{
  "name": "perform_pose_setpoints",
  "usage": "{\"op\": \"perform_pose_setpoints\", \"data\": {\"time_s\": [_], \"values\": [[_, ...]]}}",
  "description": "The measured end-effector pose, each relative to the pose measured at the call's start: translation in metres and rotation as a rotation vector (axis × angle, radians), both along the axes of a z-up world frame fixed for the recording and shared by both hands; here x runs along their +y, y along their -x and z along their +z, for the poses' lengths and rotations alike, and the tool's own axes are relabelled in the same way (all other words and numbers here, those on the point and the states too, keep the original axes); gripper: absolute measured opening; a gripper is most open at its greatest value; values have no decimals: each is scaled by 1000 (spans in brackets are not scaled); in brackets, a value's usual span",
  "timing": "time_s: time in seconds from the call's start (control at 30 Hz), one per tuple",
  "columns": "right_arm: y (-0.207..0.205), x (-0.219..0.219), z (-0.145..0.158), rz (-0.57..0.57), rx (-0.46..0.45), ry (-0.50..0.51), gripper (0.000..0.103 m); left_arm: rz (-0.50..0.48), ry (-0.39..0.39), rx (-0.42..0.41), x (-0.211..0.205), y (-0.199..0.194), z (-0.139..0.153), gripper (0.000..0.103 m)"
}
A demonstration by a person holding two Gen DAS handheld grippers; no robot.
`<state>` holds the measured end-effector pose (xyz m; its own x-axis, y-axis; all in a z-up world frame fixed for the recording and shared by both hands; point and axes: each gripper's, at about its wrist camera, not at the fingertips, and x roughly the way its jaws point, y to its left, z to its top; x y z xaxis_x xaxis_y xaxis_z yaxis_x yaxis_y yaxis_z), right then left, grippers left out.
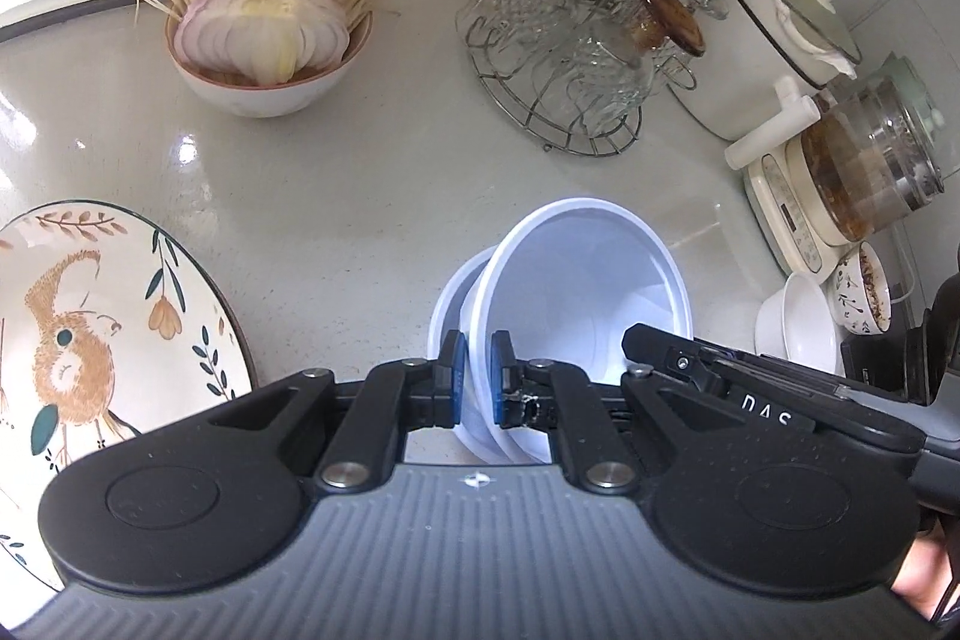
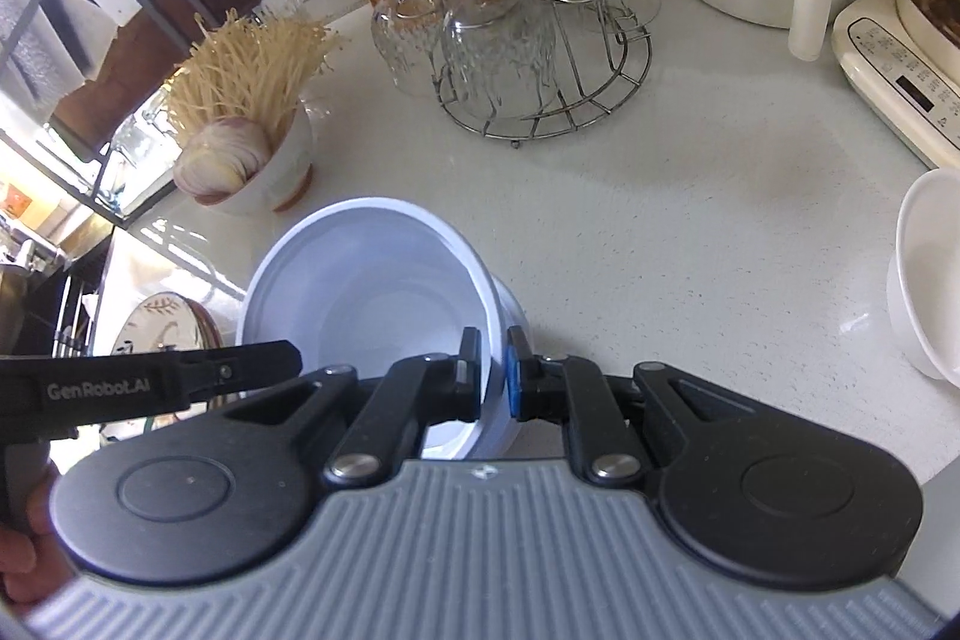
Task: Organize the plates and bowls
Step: 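Lower the held bowl into the first translucent bowl with the left gripper, then open both grippers to release the nested translucent bowls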
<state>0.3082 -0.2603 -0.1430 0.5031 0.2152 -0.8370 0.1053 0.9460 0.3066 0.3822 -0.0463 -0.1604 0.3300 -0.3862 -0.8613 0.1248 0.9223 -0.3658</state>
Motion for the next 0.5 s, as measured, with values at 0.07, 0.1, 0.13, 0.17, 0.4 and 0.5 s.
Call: {"op": "perform_pose_setpoints", "data": {"time_s": [0.07,0.1,0.13,0.17,0.4,0.5], "values": [[-2,1,0,5,5,1,12,4,3,3,-1,-3,0,10],[-3,1,0,8,7,4,12,4,4,1,-1,-4,0,10],[-3,2,0,12,7,7,12,3,4,-2,-1,-4,0,10],[-3,2,1,14,7,8,12,3,4,-5,-1,-4,1,10],[-6,4,-1,4,20,12,13,-1,14,-5,1,-5,2,15],[-8,4,-1,-1,19,6,13,-8,11,-13,2,-5,4,37]]}}
